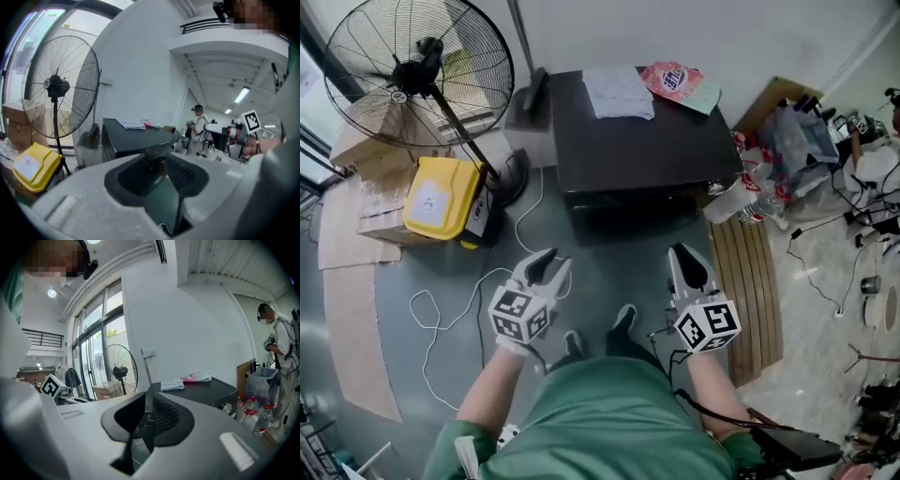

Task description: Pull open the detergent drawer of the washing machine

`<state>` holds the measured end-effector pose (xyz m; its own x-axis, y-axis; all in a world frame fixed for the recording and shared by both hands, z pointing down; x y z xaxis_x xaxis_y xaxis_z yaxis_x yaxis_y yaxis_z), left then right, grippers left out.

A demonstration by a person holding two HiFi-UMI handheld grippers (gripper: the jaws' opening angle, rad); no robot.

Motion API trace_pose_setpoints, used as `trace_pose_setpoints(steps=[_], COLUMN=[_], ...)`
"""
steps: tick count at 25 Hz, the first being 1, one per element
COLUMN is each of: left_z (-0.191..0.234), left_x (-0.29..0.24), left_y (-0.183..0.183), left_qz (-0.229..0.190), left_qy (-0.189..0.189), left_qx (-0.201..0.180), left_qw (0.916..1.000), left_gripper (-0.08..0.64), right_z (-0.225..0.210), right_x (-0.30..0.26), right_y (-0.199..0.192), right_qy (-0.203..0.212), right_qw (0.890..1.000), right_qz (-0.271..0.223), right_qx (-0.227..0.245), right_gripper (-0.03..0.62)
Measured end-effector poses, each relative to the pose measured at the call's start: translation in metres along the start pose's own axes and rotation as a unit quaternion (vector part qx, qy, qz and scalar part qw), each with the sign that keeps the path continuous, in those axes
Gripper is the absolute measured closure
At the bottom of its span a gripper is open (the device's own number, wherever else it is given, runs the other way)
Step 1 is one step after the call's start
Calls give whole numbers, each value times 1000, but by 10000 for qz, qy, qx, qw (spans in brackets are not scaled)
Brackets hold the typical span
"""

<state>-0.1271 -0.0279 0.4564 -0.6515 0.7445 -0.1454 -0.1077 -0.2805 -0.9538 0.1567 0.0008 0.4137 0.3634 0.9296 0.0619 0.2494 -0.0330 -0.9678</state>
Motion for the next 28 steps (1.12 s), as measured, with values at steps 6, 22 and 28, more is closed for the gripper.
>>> trace_pose_setpoints(steps=[6,22,28], left_z=[-1,60,98], left_x=[-56,-135,-153], left_y=[-8,-79,-113], left_qz=[-69,97,275], left_qy=[232,-97,-337], left_qx=[-119,1319,1704], left_qw=[9996,9912,9844], left_gripper=[413,342,324], right_z=[-60,-113,-104], right_x=[-37,-58,-47], right_y=[1,-11,-24], right_qy=[429,429,78], right_qw=[9989,9975,9982], right_qz=[99,335,491], right_qx=[-175,-454,-348], right_gripper=[557,557,557])
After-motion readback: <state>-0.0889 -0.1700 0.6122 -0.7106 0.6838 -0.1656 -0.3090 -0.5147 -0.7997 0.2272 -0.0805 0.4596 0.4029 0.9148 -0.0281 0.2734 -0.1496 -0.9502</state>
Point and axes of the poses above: the fingertips, and each gripper's own axes: x backward along the fingers, z to its left, y out of its top, the point moved 7 cm from there along x, backward along the fingers, and after that the axes turned 14 degrees about -z, right-handed, at the moved point
